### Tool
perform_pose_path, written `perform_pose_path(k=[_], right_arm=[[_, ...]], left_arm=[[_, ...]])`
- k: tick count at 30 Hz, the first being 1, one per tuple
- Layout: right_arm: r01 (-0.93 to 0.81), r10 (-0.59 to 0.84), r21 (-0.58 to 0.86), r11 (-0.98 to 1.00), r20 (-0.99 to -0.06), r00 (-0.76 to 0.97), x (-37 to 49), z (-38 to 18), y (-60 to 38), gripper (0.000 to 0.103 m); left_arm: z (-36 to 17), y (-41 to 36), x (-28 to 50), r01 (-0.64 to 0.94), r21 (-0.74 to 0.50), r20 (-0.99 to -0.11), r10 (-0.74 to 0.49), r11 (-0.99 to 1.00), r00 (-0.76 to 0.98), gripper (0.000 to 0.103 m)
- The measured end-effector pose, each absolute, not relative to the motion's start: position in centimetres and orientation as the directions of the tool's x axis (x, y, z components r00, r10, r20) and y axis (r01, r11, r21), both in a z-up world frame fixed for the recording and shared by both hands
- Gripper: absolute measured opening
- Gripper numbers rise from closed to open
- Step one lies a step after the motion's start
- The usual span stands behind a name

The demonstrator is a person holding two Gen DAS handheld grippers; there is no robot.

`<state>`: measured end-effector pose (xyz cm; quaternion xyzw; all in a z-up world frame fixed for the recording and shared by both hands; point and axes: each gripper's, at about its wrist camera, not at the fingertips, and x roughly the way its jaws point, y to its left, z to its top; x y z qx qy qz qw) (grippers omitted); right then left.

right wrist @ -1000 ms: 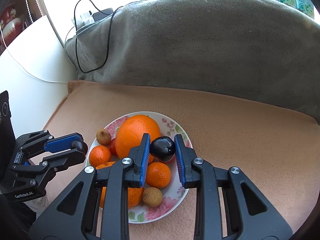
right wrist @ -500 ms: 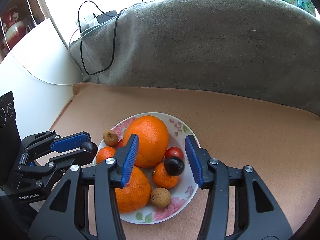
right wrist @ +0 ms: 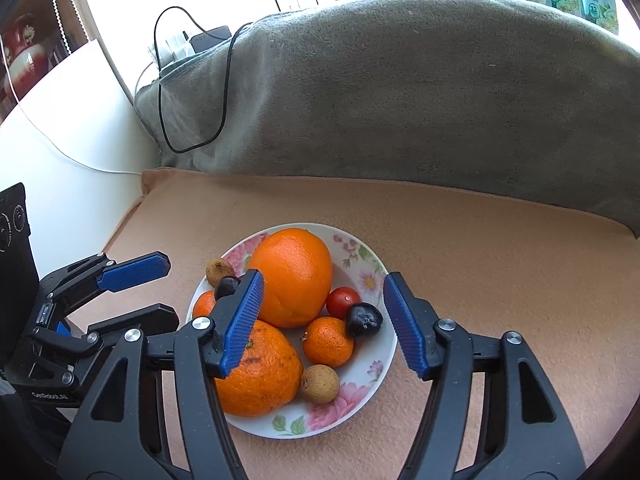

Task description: Organize fruits

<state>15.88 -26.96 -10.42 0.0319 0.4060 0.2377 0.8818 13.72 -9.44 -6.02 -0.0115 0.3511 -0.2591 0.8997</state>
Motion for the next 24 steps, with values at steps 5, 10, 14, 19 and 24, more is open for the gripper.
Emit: perform_pose_path(k=[5, 10, 14, 19, 24], right_arm=[[-0.375, 0.412, 0.220, 0.900, -0.711, 0.570, 15.3, -10.3, -27.2, 0.069], [-0.337, 0.371, 0.200, 0.920, -0.719, 0.587, 14.8, -10.3, -27.5, 0.079], [-0.316, 0.364, 0.202, 0.927, -0.693, 0.623, 13.8, -9.9, -28.3, 0.093], [-0.301, 0.359, 0.208, 0.931, -0.671, 0.648, 12.8, -9.1, -28.7, 0.093], [-0.294, 0.347, 0.195, 0.936, -0.656, 0.670, 11.5, -8.3, -28.7, 0.093]], left_arm=[[-6.0, -9.2, 13.6, 0.453, -0.202, -0.625, -0.470, 0.868, 0.623, 0.062], [-5.9, -9.1, 13.4, 0.444, -0.197, -0.623, -0.461, 0.874, 0.632, 0.070], [-5.8, -8.8, 13.4, 0.433, -0.196, -0.624, -0.452, 0.880, 0.637, 0.076], [-5.7, -8.5, 13.2, 0.415, -0.199, -0.630, -0.440, 0.888, 0.640, 0.078], [-5.5, -8.4, 12.7, 0.409, -0.199, -0.629, -0.436, 0.891, 0.644, 0.078]])
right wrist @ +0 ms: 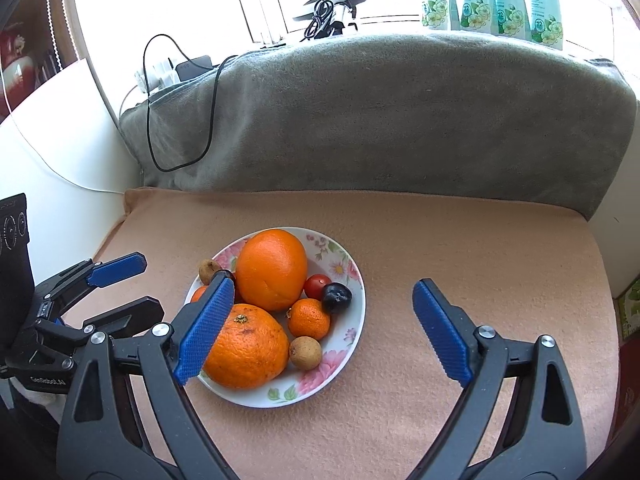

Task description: Organize fruits

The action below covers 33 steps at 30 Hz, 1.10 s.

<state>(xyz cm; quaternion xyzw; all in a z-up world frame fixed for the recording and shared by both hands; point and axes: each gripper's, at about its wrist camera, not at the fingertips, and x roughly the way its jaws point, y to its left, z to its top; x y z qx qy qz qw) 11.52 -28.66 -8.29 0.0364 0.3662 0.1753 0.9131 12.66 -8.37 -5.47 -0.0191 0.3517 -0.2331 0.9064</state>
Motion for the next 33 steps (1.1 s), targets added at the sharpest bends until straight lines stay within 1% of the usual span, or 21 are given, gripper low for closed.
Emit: perform_pose_path(k=[9, 12, 13, 16, 21, 33], right_arm=[[-0.293, 0.352, 0.199, 0.935, -0.604, 0.715, 8.0, -6.8, -28.6, 0.093], [-0.284, 0.346, 0.200, 0.938, -0.594, 0.726, 6.8, -6.6, -28.6, 0.093], [-0.278, 0.340, 0.196, 0.940, -0.591, 0.732, 6.3, -6.6, -28.7, 0.093], [-0.260, 0.326, 0.197, 0.945, -0.587, 0.741, 5.1, -6.7, -28.9, 0.093], [-0.227, 0.270, 0.147, 0.963, -0.579, 0.769, 3.2, -6.5, -28.8, 0.093], [-0.201, 0.267, 0.178, 0.963, -0.567, 0.779, 1.5, -6.5, -29.4, 0.093]], left_arm=[[-4.5, -7.7, 10.4, 0.407, -0.186, -0.612, -0.429, 0.895, 0.665, 0.079], [-4.3, -7.4, 9.4, 0.402, -0.164, -0.609, -0.413, 0.901, 0.677, 0.083], [-4.2, -7.3, 9.2, 0.399, -0.160, -0.608, -0.409, 0.903, 0.681, 0.083], [-4.2, -6.9, 8.5, 0.387, -0.156, -0.609, -0.397, 0.909, 0.687, 0.083], [-4.2, -6.5, 7.6, 0.362, -0.138, -0.611, -0.367, 0.922, 0.701, 0.083], [-4.4, -5.7, 6.4, 0.329, -0.133, -0.622, -0.337, 0.935, 0.707, 0.083]])
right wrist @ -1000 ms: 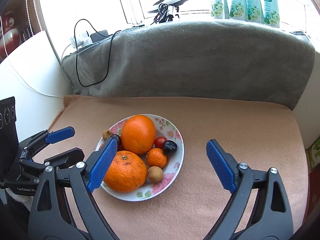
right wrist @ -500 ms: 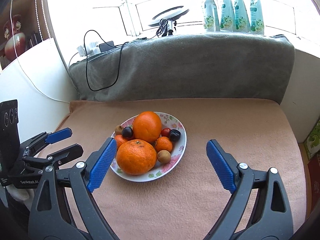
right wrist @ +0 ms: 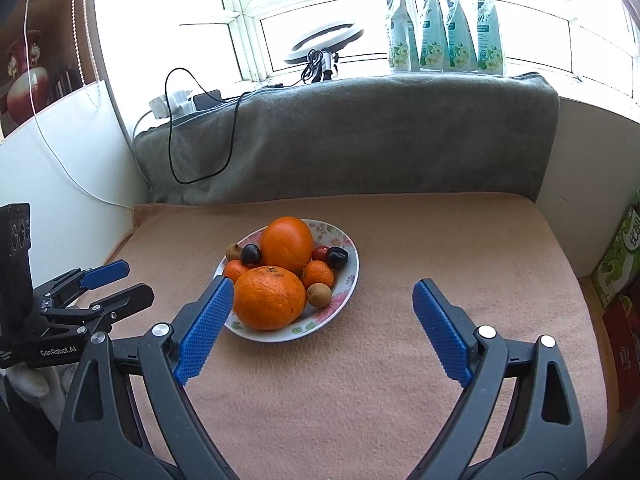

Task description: Organize fruits

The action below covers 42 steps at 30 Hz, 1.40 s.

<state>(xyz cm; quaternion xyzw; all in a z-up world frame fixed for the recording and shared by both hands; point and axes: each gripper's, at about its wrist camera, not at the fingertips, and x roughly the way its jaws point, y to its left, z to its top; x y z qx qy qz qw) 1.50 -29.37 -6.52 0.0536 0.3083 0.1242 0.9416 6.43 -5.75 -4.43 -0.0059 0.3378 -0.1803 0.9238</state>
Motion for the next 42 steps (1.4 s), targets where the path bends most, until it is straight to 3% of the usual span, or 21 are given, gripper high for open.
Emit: perform_pose_path(k=[42], right_arm=[[-0.195, 0.268, 0.186, 0.963, -0.585, 0.766, 1.82, -7.25, -29.39, 0.093]], left_arm=[[-4.06, -5.64, 5.94, 0.349, -0.130, -0.609, -0.352, 0.928, 0.710, 0.083]])
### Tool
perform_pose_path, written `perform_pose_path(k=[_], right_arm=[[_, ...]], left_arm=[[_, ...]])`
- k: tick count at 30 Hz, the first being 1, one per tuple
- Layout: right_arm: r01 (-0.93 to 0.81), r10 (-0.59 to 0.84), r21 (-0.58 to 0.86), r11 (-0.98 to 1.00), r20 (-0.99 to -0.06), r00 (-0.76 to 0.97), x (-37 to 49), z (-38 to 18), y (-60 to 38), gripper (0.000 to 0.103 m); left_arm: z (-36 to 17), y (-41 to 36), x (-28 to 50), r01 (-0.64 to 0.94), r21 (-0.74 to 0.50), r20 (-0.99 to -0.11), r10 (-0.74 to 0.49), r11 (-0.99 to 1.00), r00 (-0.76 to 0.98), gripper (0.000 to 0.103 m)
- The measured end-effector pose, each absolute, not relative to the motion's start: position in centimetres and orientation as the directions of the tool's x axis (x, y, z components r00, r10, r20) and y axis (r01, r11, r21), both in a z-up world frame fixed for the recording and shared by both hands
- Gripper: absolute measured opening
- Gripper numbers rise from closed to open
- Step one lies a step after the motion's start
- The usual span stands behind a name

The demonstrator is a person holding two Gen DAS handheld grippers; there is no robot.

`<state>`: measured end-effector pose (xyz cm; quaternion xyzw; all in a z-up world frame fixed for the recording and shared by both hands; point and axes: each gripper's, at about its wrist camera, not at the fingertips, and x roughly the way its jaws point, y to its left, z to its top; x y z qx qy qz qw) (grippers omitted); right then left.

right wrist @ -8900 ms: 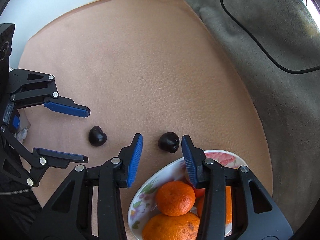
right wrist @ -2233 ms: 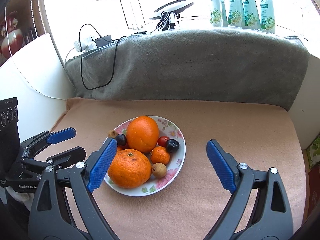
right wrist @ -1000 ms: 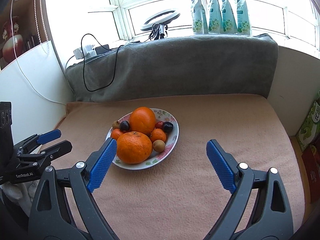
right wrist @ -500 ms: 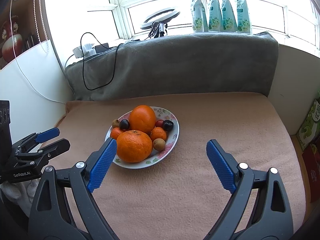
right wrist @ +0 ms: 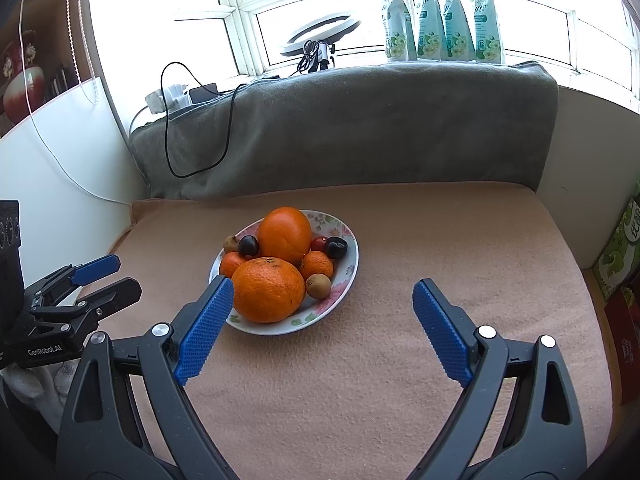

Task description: Organize fruits

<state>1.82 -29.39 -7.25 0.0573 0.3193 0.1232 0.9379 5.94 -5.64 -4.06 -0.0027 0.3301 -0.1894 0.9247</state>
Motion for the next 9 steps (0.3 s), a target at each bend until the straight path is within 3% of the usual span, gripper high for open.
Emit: perform_pose_path(k=[9], right_arm=[[-0.185, 0.262, 0.189, 0.964, -0.593, 0.762, 2.15, -7.62, -29.70, 0.093]], left_arm=[[-4.33, -5.46, 6.13, 0.343, -0.142, -0.613, -0.355, 0.928, 0.706, 0.083]])
